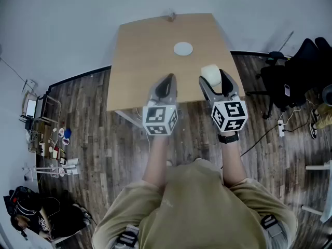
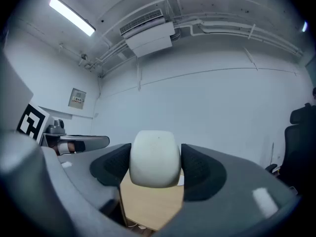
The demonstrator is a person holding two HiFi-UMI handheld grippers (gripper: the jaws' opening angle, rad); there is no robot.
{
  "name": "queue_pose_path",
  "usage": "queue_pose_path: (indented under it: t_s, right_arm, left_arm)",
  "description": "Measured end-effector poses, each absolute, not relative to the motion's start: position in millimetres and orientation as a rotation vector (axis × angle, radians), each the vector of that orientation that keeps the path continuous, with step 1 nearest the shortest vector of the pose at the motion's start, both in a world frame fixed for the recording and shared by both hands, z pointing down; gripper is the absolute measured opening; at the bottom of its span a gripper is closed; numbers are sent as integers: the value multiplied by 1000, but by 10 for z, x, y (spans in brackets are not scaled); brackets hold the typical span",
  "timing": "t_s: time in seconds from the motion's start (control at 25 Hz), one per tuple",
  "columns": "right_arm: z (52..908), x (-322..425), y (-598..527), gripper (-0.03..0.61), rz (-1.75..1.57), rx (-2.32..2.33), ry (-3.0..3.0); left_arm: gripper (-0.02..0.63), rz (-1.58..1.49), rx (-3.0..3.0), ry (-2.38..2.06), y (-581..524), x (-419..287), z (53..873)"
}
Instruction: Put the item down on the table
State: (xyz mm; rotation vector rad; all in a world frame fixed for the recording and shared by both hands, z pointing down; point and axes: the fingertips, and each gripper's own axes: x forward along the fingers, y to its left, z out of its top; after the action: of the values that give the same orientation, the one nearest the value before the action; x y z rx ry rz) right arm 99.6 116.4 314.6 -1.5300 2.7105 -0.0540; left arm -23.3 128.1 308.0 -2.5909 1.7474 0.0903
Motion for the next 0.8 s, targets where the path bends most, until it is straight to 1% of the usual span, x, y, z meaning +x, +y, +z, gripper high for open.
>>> queue_pose_path:
  t_s: [0.48,0.8]
  right_arm:
    - [3201,1754,1123,322,-79,-1559,2674]
    - [3364,1986,1168,322,-66,-1470,2689]
  left_arm:
    - [2,68,-2546,1789,1347,413,3107]
    - [2,-62,-2582,1819,1456,705,3441]
